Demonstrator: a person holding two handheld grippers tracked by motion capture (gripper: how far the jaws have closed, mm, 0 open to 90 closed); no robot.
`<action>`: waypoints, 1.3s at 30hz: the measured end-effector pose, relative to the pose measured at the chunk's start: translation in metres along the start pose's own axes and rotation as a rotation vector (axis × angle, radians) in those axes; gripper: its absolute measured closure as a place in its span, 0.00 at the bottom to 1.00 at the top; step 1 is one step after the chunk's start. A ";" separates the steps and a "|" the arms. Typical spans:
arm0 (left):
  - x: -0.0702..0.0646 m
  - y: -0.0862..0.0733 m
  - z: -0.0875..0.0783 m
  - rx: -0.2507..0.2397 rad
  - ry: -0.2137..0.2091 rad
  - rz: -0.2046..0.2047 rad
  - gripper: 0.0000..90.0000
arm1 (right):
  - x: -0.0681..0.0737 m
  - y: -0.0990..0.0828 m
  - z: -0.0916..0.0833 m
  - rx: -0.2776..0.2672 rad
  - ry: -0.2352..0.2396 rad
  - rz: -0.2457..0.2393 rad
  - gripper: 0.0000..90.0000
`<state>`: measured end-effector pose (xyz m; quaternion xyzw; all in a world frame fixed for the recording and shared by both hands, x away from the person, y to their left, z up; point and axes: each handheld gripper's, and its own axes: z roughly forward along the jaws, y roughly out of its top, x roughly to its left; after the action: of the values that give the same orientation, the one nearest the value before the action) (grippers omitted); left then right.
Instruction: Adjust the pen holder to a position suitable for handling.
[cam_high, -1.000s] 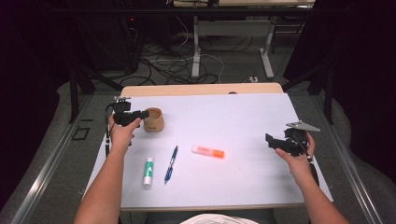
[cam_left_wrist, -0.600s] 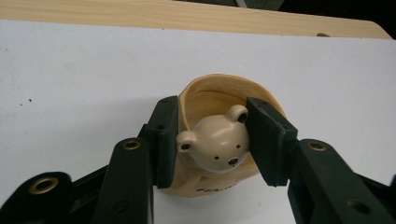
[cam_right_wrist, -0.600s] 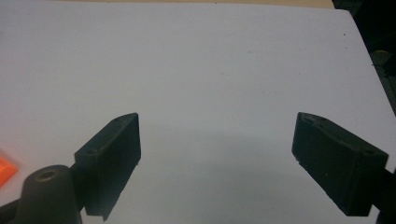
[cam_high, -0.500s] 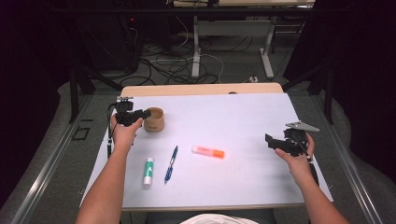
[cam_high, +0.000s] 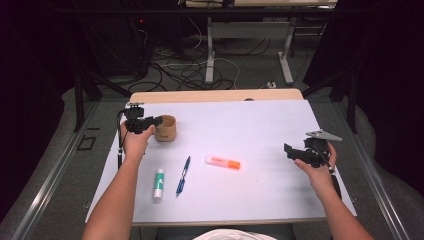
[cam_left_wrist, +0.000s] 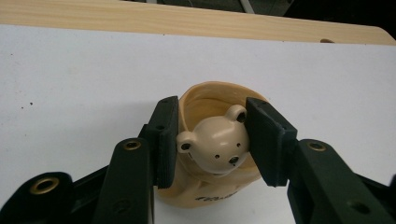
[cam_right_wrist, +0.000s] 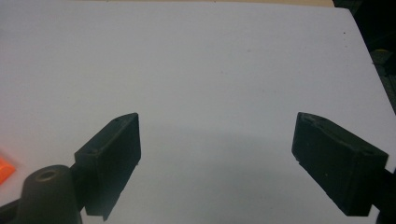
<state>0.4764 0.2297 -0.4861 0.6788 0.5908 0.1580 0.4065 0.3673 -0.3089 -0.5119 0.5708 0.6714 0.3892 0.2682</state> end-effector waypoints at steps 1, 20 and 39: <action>0.000 0.001 -0.001 0.011 0.001 0.004 0.63 | 0.000 0.000 0.000 0.000 -0.001 0.001 0.17; -0.030 0.010 -0.001 0.038 0.011 0.010 0.63 | 0.000 0.000 0.000 0.003 -0.004 0.006 0.17; -0.094 0.017 0.021 0.074 -0.063 0.044 0.63 | -0.001 0.000 0.000 0.005 -0.002 0.000 0.17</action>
<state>0.4788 0.1352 -0.4614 0.7108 0.5681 0.1238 0.3958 0.3672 -0.3094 -0.5122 0.5718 0.6720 0.3870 0.2677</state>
